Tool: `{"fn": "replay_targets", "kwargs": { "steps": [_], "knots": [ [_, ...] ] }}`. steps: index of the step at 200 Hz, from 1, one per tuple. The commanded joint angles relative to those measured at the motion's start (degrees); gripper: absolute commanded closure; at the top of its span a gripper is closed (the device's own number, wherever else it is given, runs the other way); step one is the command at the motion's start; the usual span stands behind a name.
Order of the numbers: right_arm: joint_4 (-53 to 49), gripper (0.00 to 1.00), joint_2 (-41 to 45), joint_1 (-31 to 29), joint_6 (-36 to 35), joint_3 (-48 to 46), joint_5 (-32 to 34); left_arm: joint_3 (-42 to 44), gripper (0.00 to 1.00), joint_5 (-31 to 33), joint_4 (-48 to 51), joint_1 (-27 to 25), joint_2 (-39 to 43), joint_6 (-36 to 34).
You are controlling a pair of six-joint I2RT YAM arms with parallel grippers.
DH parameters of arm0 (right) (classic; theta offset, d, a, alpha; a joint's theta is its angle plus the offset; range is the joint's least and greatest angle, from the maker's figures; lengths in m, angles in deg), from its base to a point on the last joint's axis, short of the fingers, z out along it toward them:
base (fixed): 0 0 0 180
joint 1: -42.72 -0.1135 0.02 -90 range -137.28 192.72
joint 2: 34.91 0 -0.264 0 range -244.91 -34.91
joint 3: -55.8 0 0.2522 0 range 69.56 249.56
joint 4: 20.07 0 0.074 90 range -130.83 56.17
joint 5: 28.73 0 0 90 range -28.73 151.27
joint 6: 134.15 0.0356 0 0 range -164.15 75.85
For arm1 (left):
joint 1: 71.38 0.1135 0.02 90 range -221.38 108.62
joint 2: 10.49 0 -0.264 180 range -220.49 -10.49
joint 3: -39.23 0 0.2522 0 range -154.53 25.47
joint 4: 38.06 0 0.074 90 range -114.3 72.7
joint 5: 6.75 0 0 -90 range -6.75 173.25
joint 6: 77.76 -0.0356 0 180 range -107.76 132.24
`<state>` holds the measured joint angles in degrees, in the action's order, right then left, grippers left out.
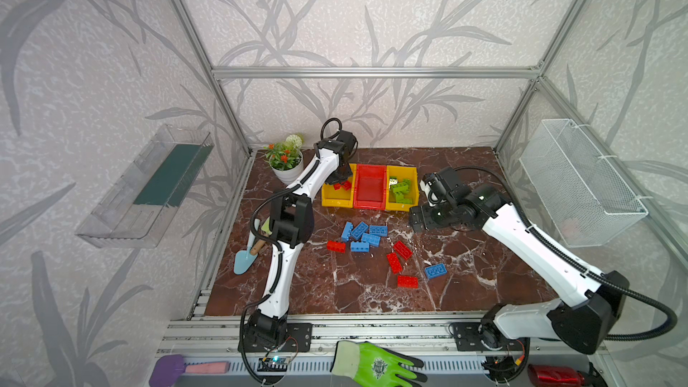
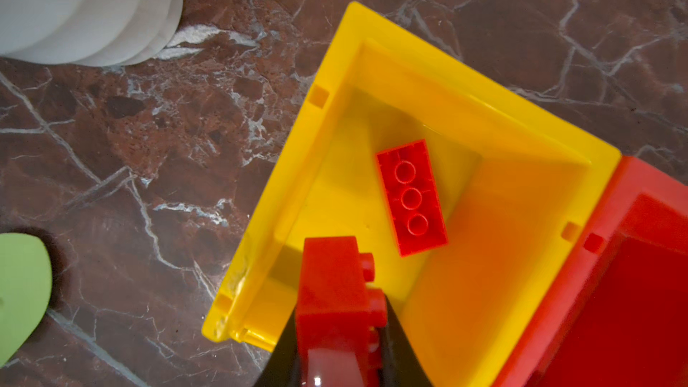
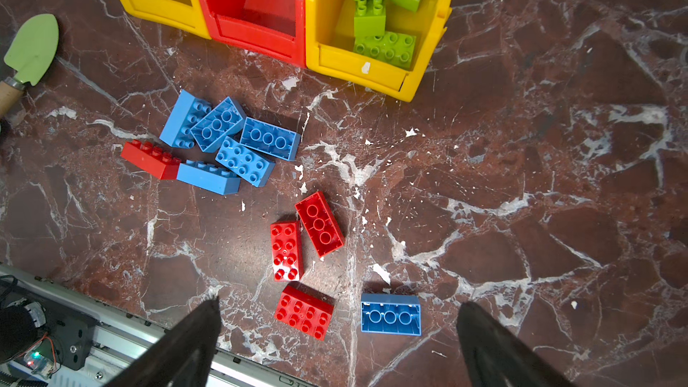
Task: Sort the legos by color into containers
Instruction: 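Carry the red brick into the yellow bin nearest the left arm and release, then lower the left gripper to a red brick beside the blue bricks and grasp it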
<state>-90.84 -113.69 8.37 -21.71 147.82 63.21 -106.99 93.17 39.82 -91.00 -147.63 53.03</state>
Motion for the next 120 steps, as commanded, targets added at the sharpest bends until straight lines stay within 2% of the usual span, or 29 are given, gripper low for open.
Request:
{"fn": "replay_targets", "kwargs": {
  "steps": [1,10,35,44,83,100,120],
  "knots": [
    [-1.8,0.01,-2.0,0.5,-0.2,3.1,1.1,-4.9,0.67,-0.9,4.7,1.0,-2.2,-1.9],
    [-1.7,0.01,-2.8,0.7,-0.2,3.9,1.3,-5.9,0.62,-2.3,4.5,1.5,-2.9,-1.9],
    [-1.5,0.01,-5.2,0.8,-0.8,6.5,1.4,-7.3,0.32,-6.0,3.4,2.0,-3.0,-1.9],
    [-1.4,0.01,-6.0,0.9,-1.0,7.4,1.3,-7.5,0.25,-6.9,3.1,2.0,-2.4,-1.6],
    [-0.7,0.01,-6.8,0.9,-1.3,8.1,0.3,-2.8,0.25,-8.6,1.5,2.0,4.4,0.2],
    [-0.1,0.01,-5.8,0.9,-1.3,6.6,-0.6,4.2,0.25,-8.4,-0.8,1.7,10.0,1.5],
    [0.6,0.01,-4.2,0.9,-1.3,4.2,-1.8,16.7,0.25,-7.7,-4.7,1.4,18.2,4.8]
  ]
}}
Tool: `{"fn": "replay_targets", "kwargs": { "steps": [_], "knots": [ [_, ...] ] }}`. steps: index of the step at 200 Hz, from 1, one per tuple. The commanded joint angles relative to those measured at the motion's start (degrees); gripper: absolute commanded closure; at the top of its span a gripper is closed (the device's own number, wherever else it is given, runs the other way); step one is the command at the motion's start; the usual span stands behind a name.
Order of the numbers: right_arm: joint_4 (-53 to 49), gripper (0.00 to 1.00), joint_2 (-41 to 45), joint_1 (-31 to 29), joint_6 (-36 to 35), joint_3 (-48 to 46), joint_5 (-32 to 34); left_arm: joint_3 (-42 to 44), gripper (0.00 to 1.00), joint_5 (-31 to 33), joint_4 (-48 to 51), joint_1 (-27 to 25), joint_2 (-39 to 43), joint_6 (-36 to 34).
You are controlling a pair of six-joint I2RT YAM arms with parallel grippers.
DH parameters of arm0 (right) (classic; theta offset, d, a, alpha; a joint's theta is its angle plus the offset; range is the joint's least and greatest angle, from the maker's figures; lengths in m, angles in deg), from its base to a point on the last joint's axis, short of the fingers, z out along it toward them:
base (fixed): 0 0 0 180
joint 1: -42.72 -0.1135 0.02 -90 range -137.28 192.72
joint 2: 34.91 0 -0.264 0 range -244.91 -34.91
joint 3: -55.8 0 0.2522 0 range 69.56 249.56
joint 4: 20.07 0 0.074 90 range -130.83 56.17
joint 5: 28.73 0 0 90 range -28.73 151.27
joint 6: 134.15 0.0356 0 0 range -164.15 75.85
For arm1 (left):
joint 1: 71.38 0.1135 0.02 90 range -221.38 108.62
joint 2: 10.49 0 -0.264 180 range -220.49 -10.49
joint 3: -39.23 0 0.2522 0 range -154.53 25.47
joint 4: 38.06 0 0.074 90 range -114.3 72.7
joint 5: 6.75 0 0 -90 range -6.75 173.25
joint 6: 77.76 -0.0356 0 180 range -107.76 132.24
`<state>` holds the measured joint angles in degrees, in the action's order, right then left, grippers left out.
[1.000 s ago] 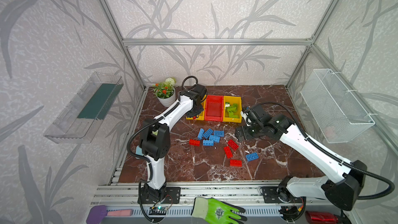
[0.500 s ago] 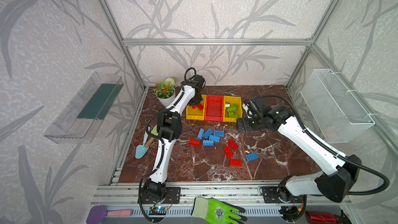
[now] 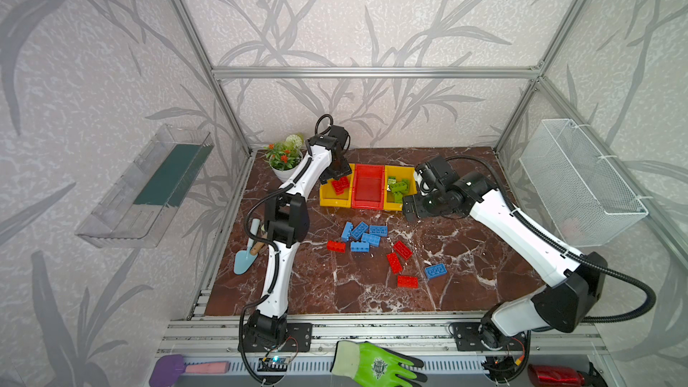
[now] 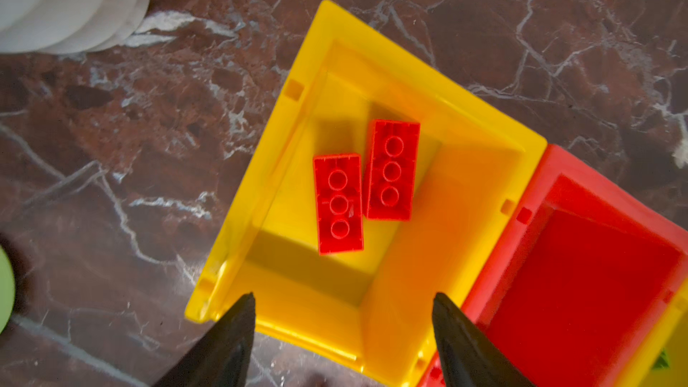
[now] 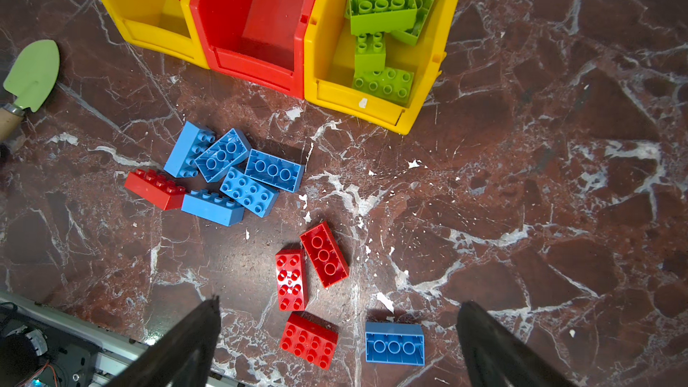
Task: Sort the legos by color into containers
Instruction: 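Lower the left gripper to a red brick beside the blue bricks and grasp it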
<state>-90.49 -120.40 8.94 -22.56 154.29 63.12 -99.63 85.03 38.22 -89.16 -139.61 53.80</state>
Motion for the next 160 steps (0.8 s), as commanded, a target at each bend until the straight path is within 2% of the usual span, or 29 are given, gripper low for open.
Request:
{"fn": "replay_targets", "kwargs": {
  "steps": [1,43,77,115,160],
  "knots": [
    [0.3,0.01,2.5,0.3,-0.5,-2.4,-1.8,10.1,0.25,0.5,-3.3,-0.4,10.6,4.3],
    [2.1,0.01,8.2,0.1,-0.4,-9.1,-4.4,40.7,0.24,-0.1,-13.1,-2.0,30.2,17.4],
    [2.5,0.01,12.7,-0.6,-0.3,-14.2,-6.5,59.5,0.24,0.5,-18.0,-6.5,44.2,29.8],
    [2.0,0.01,17.3,-2.2,0.4,-18.2,-7.4,72.2,0.24,3.0,-20.9,-12.6,54.7,40.6],
    [0.8,0.01,21.5,-3.7,1.4,-20.3,-7.3,78.7,0.24,4.3,-25.1,-14.7,57.8,47.5]
  ]
}}
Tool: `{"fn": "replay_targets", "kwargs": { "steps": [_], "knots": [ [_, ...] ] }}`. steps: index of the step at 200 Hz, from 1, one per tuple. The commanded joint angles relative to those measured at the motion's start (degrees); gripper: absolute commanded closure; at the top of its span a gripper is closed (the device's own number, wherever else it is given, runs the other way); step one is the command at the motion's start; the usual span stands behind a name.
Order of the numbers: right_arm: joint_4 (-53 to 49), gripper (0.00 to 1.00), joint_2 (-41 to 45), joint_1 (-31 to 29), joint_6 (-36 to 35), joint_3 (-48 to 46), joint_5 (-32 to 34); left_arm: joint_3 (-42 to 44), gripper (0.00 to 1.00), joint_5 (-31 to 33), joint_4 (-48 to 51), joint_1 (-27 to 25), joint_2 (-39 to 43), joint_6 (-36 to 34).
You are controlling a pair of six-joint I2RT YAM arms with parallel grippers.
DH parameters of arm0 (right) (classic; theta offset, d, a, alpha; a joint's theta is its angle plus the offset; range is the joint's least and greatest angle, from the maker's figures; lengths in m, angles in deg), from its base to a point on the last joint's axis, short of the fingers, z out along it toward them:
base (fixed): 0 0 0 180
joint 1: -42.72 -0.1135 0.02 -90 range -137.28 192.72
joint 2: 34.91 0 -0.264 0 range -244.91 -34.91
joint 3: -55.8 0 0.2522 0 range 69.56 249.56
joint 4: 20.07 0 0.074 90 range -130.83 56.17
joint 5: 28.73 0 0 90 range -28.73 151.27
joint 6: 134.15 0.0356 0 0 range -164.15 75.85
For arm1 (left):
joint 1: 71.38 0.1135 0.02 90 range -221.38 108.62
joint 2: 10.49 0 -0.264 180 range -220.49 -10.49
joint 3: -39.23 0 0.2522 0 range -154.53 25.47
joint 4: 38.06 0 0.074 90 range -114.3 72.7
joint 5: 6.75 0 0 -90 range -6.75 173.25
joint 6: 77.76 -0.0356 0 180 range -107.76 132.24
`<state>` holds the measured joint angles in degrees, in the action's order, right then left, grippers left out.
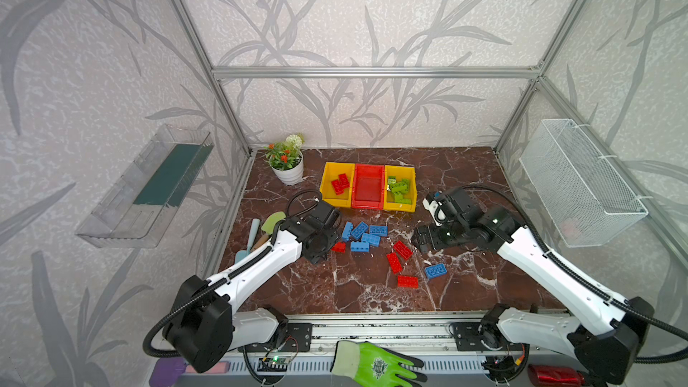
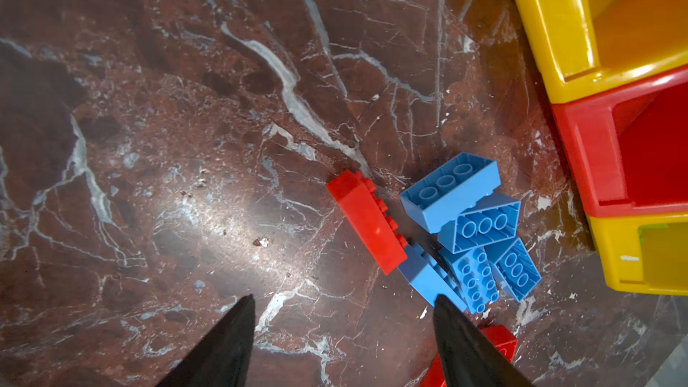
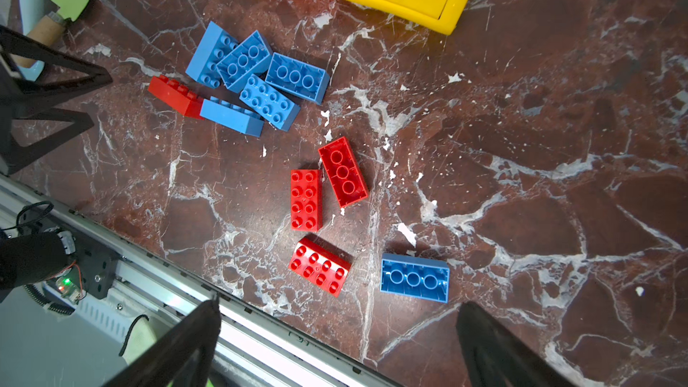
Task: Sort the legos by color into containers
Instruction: 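Lower the left gripper to a red brick beside the blue bricks and grasp it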
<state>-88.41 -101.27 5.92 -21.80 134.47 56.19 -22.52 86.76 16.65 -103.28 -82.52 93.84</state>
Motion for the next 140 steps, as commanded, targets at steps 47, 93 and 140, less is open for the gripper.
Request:
{"fn": "replay_targets", "kwargs": {
  "steps": [47,93,140],
  "knots": [
    [-2.9,0.01,6.2,-0.8,0.9,-0.4,1.7,1.1,0.24,2.2,-7.6,-0.5,-4.5,9.0],
    [-3.4,0.01,9.3,-0.9,2.6,-1.8,2.7,-1.4,0.24,1.3,-8.6,-0.6,-10.1,9.0],
    [-4.3,0.01,10.6,-0.8,3.0,-2.0,3.9,-3.5,0.25,-0.8,-10.3,-0.5,-16.2,9.2]
  ]
}}
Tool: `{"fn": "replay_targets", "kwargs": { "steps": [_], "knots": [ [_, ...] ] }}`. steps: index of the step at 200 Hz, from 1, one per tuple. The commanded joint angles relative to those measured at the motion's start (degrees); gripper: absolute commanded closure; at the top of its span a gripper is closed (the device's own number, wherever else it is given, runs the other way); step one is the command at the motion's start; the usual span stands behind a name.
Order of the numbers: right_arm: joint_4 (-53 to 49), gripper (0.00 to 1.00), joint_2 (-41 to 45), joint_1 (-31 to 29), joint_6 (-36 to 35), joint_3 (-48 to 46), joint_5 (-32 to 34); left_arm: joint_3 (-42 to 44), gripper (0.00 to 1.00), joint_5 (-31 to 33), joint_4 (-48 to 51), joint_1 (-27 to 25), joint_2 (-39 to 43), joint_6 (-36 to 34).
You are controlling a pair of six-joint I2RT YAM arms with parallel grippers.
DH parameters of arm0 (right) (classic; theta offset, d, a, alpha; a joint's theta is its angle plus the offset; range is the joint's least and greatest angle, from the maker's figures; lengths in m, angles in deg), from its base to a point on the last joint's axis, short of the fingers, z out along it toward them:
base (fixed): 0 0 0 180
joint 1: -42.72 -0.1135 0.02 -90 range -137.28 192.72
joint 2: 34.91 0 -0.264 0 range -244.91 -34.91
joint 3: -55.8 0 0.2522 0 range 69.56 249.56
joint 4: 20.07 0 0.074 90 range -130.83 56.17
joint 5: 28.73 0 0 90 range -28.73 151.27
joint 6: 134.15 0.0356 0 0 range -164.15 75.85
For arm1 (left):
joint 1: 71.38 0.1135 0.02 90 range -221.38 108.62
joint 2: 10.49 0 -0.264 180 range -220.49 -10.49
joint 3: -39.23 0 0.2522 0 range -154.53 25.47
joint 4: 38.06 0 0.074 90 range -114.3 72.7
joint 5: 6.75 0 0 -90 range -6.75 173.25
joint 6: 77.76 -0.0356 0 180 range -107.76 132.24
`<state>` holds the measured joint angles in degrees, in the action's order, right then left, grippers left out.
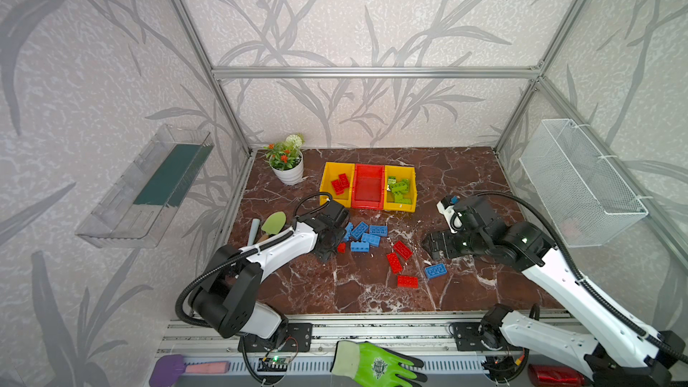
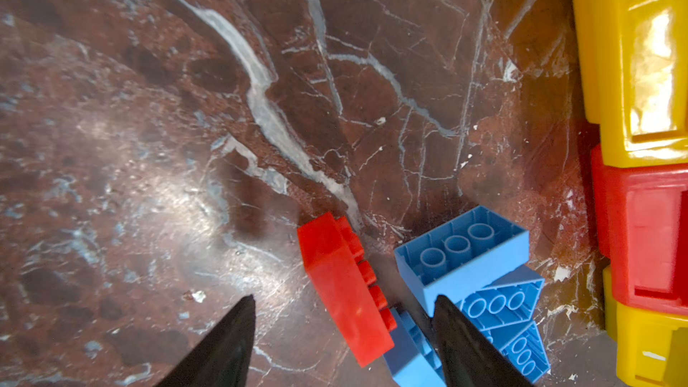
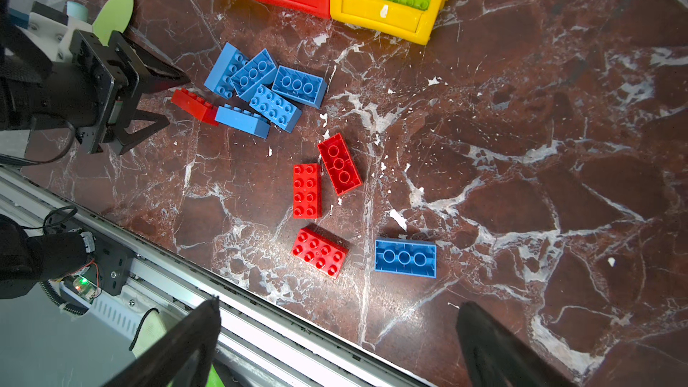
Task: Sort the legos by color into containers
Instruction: 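Lower the left gripper to a red brick beside the blue bricks and grasp it, then lift the red brick from the pile with the left gripper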
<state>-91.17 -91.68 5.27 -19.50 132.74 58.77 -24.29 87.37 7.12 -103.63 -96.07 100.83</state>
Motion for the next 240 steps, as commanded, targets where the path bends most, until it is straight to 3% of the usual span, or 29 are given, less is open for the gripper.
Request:
{"fn": "replay_targets", "kwargs": {
  "steps": [1,40,81,134,166,240],
  "knots": [
    [-1.5,0.01,1.0,-0.2,0.7,-0.3,1.4,-1.7,0.25,-1.5,-0.9,-0.1,-2.8,2.2],
    [-1.9,0.01,0.9,-0.2,0.3,0.2,2.2,-2.2,0.34,-2.8,-1.1,-0.1,-6.0,2.3],
    [-1.5,0.01,0.3,-0.2,0.1,0.1,2.7,-1.9,0.50,-2.3,1.1,-0.1,-5.9,2.7],
    [0.2,0.01,-1.6,-0.2,-0.5,0.1,2.8,-1.2,0.46,-0.4,4.3,0.0,-2.4,2.9],
    [1.0,0.01,-3.1,-0.2,-1.1,0.7,3.1,-0.9,0.35,1.6,6.4,0.2,0.1,2.6],
    [1.8,0.01,-4.4,-0.2,-0.6,0.7,2.7,-1.2,0.34,0.5,5.1,1.7,-1.2,-0.7]
  ]
}}
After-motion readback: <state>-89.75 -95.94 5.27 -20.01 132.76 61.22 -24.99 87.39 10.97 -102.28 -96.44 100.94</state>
